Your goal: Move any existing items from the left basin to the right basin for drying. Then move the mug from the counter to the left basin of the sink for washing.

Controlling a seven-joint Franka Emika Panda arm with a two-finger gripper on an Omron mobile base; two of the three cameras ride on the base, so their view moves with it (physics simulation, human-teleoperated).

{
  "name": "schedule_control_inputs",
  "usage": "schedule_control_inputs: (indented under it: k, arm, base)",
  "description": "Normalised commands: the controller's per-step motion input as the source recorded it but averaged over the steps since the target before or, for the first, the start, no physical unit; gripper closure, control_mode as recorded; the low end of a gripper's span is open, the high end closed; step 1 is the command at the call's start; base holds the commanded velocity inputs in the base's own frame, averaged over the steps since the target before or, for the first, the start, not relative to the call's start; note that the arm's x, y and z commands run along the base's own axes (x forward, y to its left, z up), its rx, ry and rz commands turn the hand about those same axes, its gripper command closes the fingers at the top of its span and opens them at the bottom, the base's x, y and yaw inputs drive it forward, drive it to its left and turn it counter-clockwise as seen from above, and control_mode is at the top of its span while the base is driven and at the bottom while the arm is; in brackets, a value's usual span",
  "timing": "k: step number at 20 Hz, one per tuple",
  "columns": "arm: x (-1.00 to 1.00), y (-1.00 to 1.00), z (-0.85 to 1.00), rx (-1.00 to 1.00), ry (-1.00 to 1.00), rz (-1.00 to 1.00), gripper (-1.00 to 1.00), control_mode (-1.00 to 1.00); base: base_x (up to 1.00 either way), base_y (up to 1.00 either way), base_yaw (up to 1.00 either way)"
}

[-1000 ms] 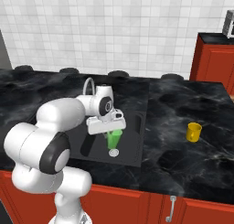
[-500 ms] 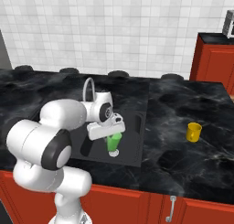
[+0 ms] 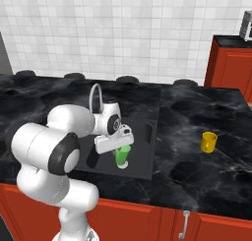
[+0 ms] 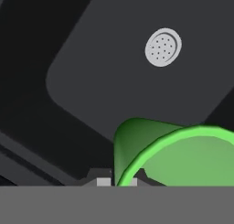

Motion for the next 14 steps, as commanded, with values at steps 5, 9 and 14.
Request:
schedule_control_inputs:
  k: [5, 9, 14]
  arm:
    - [0.04, 0.01, -0.18, 0.0, -0.03, 0.04, 1.0, -1.0]
    - [0.04, 0.0, -0.2, 0.0, -0.04, 0.03, 1.0, -1.0]
    - [0.01, 0.0, -0.2, 0.0, -0.06, 0.03, 1.0, -1.0]
  base:
    - [0.0, 0.0, 0.0]
    - [0.0, 0.0, 0.0]
    - [0.0, 0.0, 0.0]
